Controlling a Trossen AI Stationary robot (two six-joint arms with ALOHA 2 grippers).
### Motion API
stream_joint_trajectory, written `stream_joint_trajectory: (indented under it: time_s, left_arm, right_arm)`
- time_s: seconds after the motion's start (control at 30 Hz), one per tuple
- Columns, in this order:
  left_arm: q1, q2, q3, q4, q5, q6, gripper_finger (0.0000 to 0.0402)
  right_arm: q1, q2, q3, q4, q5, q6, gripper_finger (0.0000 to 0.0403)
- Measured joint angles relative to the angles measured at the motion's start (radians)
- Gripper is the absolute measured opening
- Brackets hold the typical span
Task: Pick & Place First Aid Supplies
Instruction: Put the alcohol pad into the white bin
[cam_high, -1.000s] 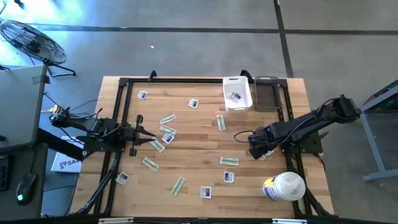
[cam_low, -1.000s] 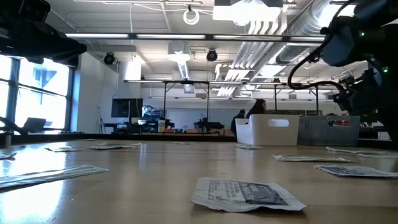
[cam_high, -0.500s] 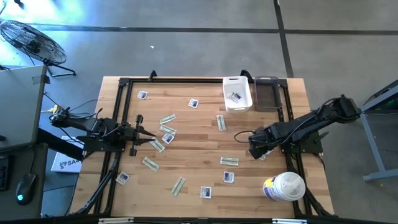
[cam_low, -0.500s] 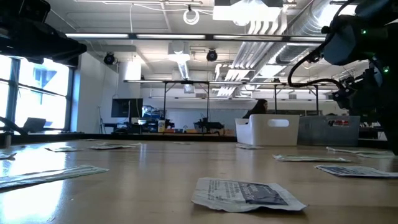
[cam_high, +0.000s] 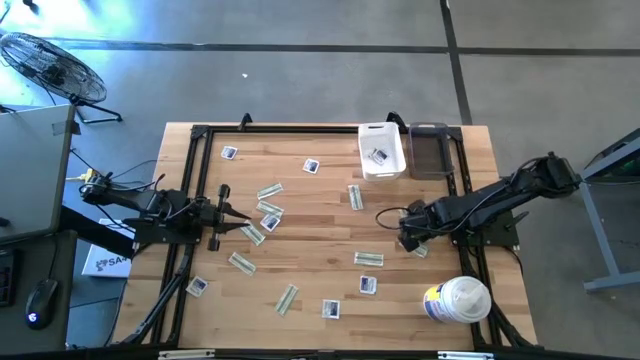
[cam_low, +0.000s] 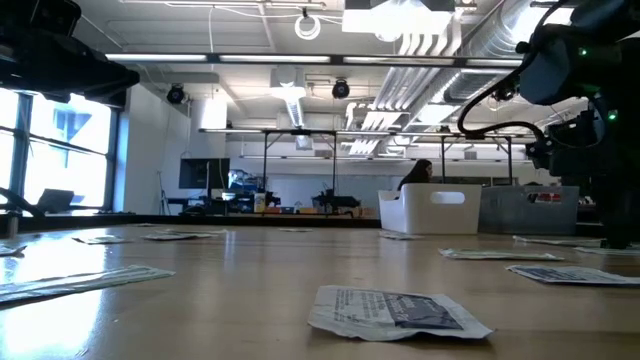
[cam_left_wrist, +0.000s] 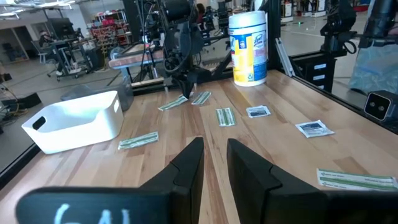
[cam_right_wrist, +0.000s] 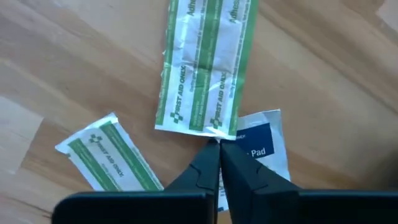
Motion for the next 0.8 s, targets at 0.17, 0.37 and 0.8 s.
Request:
stream_joint_trajectory:
  time_s: [0.17, 0.37, 0.8]
  left_arm:
    - [0.0, 0.0, 0.0, 0.0, 0.0, 0.0, 0.0069]
    - [0.0, 0.0, 0.0, 0.0, 0.0, 0.0, 0.0069]
    - [0.0, 0.0, 0.0, 0.0, 0.0, 0.0, 0.0069]
  right_arm:
    - [0.0, 0.003, 0.035, -0.098, -0.044, -0.008, 0.0005]
    - [0.0, 0.002, 0.181, -0.239, -0.06, -0.052, 0.0004]
    - [-0.088, 0.001, 0.543, -0.167, 0.276, -0.381, 0.0001]
